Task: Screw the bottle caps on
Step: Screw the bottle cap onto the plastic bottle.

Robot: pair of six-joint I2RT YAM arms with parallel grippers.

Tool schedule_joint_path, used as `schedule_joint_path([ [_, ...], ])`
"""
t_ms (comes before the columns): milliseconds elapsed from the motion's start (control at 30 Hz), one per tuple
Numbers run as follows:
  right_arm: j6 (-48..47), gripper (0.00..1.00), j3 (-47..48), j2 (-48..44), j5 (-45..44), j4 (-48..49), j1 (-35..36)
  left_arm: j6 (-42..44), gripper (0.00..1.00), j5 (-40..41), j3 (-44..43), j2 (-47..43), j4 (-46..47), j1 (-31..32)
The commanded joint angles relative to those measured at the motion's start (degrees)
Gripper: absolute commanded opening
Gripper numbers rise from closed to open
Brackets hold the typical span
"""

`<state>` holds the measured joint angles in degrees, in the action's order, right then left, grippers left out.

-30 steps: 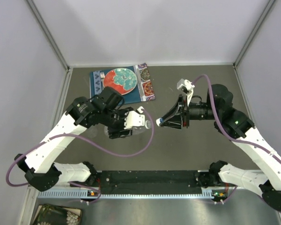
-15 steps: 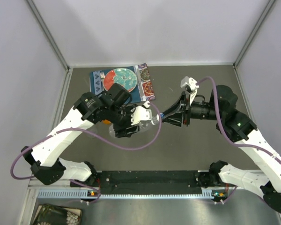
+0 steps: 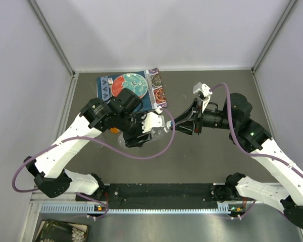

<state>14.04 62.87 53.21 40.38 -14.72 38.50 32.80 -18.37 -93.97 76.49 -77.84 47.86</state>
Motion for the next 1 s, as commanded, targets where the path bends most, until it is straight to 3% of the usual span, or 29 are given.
schedule_joint_path([
  [0, 0.8, 0.22, -0.1, 0.3, 1.4, 2.5, 0.3, -0.9, 0.29, -1.0, -2.5, -1.1, -1.4, 0.1],
  [600, 3.0, 0.21, -0.4, 2.3, 5.8, 3.6, 0.4, -2.9, 0.29, 1.3, -2.7, -3.5, 0.6, -0.7],
  [967, 18.1, 0.2, -8.6, 3.6, 8.7, 24.6, 0.3, -6.0, 0.27, 1.3, -7.0, -2.5, 3.0, -0.9],
])
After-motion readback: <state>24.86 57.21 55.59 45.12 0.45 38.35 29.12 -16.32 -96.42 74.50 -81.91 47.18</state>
